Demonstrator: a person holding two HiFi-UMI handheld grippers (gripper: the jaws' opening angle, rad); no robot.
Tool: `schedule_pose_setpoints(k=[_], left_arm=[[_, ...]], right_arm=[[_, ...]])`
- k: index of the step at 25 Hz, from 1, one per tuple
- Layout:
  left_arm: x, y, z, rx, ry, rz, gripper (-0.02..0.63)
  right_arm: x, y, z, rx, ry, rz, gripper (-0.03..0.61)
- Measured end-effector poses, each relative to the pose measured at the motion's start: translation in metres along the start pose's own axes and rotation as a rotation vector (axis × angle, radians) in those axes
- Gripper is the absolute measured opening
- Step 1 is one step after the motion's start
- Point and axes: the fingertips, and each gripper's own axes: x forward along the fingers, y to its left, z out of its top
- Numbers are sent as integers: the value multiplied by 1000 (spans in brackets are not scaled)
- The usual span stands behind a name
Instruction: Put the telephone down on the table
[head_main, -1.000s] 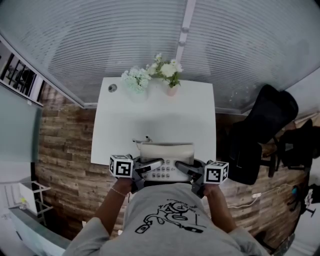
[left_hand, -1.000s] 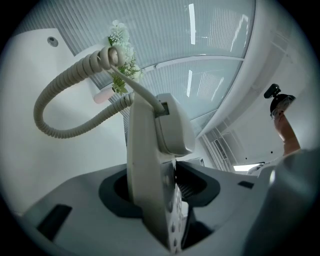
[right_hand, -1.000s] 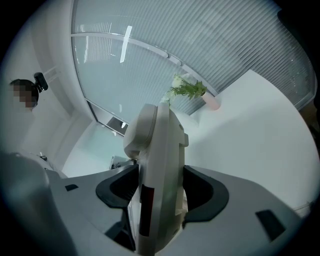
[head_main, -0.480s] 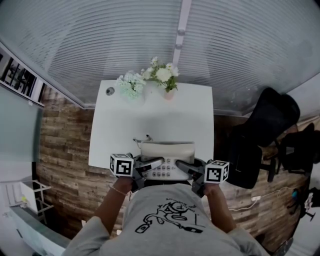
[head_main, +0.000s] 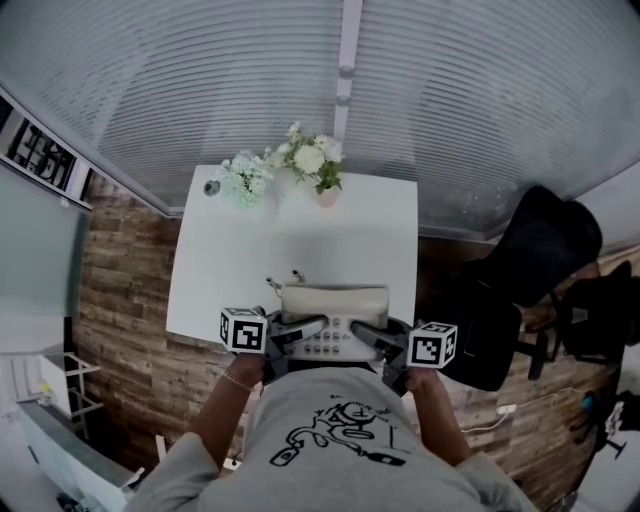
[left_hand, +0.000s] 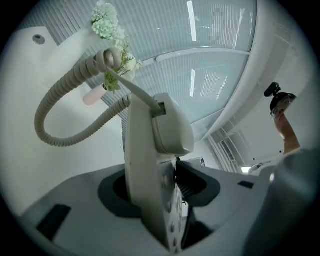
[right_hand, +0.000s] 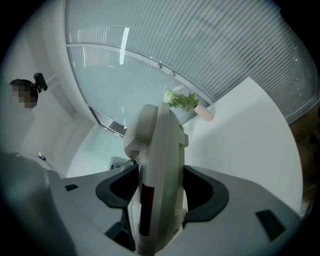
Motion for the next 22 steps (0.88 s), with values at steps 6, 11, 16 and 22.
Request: schedule_pose_setpoints(k=[6, 11, 16, 22], left_arm=[[19, 2, 1, 11, -7, 18, 202], [23, 6, 2, 21, -6, 26, 206], [22, 11, 7, 46, -1, 43, 212], [17, 20, 11, 57, 7, 74, 225]], right_arm=[[-12, -14, 9, 4, 10, 8, 288], [-13, -17, 11, 11, 11, 1, 288], [-8, -22, 12, 20, 13, -8, 288], [1, -24, 14, 29, 7, -21, 288]])
